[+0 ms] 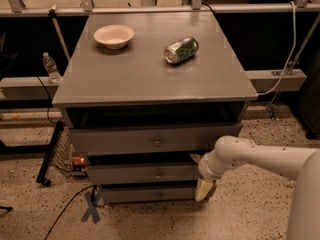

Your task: Open middle drawer

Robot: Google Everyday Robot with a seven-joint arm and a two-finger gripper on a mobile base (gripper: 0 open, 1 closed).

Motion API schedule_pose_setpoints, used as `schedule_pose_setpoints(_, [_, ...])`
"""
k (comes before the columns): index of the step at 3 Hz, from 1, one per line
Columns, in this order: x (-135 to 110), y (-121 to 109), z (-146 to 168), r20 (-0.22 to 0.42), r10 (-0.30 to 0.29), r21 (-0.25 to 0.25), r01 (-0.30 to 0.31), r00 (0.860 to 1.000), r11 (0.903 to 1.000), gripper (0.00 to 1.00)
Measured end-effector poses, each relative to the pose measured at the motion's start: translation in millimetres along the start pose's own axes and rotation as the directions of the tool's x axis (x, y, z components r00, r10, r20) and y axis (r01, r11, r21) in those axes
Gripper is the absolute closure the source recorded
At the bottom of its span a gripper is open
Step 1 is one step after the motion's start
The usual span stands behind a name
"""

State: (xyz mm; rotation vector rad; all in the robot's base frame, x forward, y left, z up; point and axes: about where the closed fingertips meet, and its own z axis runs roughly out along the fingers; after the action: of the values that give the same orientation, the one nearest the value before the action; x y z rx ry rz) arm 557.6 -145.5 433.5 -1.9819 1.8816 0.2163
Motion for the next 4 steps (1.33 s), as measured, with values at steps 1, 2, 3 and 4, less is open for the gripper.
schedule_pose_setpoints(1, [-13.5,-14.2,38.3,0.042,-0.036,-0.001,0.036,0.998,0.9993,0.0])
schedule_pose_setpoints(2, [-13.5,-14.4,38.9,0.043,-0.036,-0.001,0.036,0.998,0.9993,0.0])
schedule_pose_setpoints(3, [-14.1,-13.1,40.7,0.044,-0.036,-0.005,0.036,0.998,0.9993,0.18])
schedule_pose_setpoints(4, [-14.9,-11.2,43.0,0.046,-0.037,-0.01,0.037,0.998,0.9993,0.5])
